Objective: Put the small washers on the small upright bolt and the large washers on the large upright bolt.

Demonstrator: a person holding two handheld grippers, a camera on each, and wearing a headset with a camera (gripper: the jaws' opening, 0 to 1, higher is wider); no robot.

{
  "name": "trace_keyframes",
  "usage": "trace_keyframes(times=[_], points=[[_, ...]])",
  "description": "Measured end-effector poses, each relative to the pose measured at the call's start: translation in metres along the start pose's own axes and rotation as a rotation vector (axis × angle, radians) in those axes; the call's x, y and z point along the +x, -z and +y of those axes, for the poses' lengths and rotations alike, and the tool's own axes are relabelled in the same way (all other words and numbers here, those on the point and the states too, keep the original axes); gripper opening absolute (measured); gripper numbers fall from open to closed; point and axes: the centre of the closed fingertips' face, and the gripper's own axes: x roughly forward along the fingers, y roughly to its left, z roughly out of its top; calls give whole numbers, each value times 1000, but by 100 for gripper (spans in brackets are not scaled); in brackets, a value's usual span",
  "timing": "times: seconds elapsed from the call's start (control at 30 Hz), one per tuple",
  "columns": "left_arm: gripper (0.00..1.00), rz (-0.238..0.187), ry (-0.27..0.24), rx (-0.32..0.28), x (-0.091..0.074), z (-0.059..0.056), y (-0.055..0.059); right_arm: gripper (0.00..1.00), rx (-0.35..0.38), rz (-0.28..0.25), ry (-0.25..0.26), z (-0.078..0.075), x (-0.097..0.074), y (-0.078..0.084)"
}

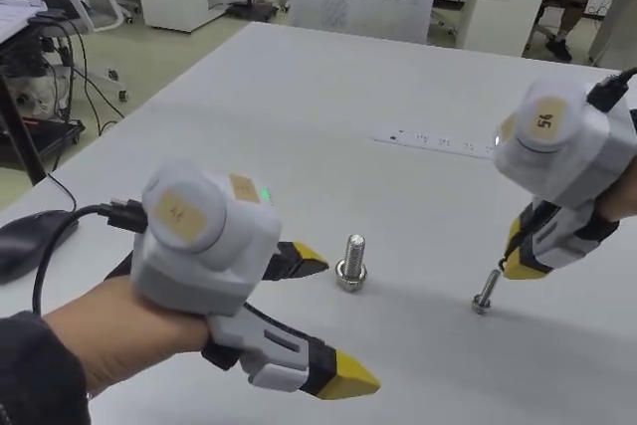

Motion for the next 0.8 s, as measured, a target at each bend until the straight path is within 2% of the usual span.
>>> trace_keyframes(times=[0.8], points=[[73, 2, -6, -4, 0, 2, 1, 13, -4, 11, -26, -3, 13, 0]])
